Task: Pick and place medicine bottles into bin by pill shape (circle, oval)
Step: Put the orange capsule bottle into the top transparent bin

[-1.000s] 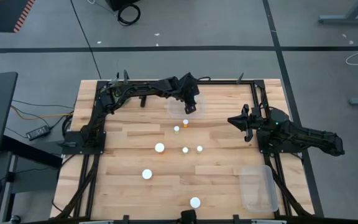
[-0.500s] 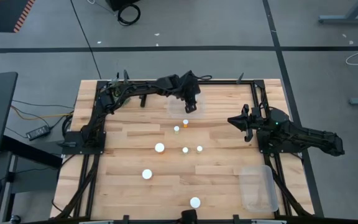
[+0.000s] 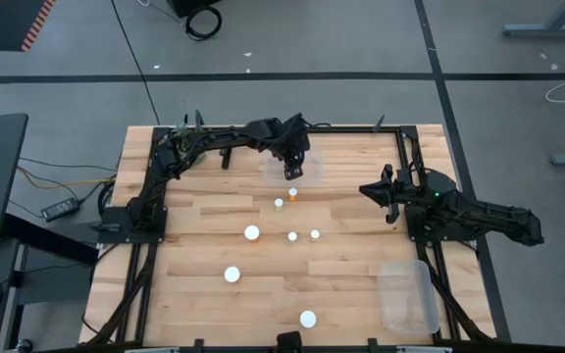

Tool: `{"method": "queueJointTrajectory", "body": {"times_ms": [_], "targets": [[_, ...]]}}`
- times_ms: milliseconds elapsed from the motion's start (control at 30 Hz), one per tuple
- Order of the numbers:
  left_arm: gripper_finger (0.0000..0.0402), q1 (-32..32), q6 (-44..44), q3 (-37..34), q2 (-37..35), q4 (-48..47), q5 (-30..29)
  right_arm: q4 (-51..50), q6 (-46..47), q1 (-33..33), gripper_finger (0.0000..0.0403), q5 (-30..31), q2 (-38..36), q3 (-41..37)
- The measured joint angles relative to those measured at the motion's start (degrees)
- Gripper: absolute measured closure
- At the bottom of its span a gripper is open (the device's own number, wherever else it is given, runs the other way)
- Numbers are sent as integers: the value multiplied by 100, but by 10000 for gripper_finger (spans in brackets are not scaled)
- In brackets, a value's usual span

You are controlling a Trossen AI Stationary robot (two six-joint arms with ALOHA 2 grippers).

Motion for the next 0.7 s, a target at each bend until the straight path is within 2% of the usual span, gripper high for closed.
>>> {"method": "queueJointTrajectory", "body": {"times_ms": [267, 500, 700], "targets": [[179, -32, 10, 0, 0, -487, -7, 0, 0, -2, 362, -2, 0, 2], [195, -85, 172, -5, 0, -852, -4, -1, -1, -1, 362, -2, 0, 0], [187, -74, 184, -102, 0, -771, -4, -2, 0, 0, 362, 0, 0, 0]]}}
